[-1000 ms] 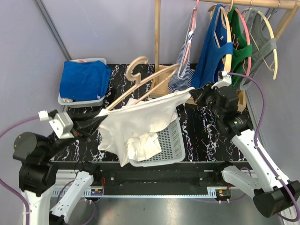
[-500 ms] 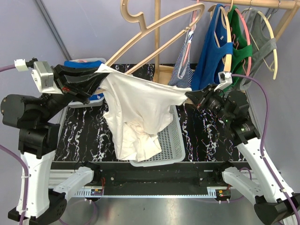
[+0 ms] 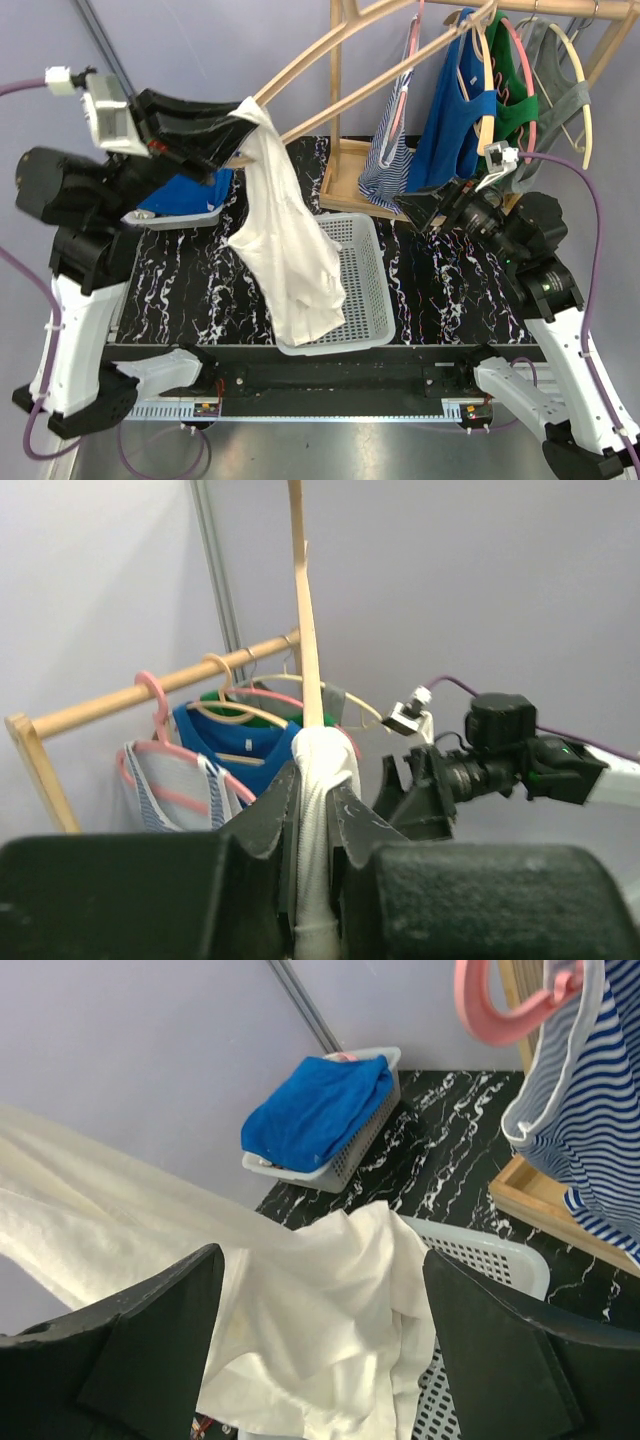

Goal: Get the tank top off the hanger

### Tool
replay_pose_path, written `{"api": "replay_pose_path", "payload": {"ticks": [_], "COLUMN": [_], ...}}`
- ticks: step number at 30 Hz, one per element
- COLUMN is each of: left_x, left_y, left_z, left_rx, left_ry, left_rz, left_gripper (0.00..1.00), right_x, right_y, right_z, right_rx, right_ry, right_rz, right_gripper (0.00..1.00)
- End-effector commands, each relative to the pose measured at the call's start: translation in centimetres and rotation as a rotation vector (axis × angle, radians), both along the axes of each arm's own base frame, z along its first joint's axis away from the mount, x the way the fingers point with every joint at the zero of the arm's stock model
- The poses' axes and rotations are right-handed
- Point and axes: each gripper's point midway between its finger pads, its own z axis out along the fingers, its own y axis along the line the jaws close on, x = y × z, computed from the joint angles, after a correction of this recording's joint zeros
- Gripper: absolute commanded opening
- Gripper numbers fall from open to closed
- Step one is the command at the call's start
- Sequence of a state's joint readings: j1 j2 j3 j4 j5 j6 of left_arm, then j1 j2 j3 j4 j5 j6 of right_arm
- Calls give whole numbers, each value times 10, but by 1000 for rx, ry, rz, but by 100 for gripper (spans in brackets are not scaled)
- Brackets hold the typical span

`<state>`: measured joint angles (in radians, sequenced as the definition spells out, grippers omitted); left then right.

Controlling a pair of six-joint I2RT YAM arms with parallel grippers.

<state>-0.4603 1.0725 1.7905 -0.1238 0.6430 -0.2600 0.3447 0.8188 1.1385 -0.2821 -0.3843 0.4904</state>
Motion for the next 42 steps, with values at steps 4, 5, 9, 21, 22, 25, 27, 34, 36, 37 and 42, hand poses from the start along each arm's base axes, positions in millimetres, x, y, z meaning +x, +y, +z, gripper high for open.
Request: {"api": "replay_pose_path", "payload": {"ticks": [4, 5, 9, 21, 22, 25, 27, 34, 36, 37, 42], "left_x": [45, 50, 85, 77, 74, 70, 66, 52, 47, 44, 42], "left_y": [-20, -26, -36, -92, -89, -80, -78, -87, -90, -91, -92], "left_z": [7, -6, -63, -113, -110, -107, -116, -132, -129, -124, -121], "left_rx": [-20, 6, 85, 240, 231, 238, 257, 302, 298, 289, 284], "left_ry": [-35, -35, 54, -30, -41, -97, -106, -134, -149, -157, -157], "left_rz": [160, 178, 315, 355, 359, 377, 369, 301, 276, 271, 261], "left_gripper": [0, 0, 0, 0, 0, 0, 0, 0, 0, 0, 0], "right_x": [-19, -22, -24, 16, 17, 23, 23, 26, 28, 30, 37], "right_y": [-5, -7, -4, 6, 7, 9, 11, 28, 33, 34, 44], "right_z": [43, 50, 66, 88, 86, 82, 87, 107, 102, 103, 95], "right_rx": [61, 75, 118, 159, 157, 157, 175, 268, 294, 305, 339], "right_ry": [-103, -125, -134, -108, -104, -99, -110, -164, -138, -145, -114], "right_rz": [14, 11, 26, -16, -15, -16, -6, 89, 112, 119, 143], "right_gripper": [90, 90, 89, 88, 88, 88, 88, 88, 88, 88, 87]}}
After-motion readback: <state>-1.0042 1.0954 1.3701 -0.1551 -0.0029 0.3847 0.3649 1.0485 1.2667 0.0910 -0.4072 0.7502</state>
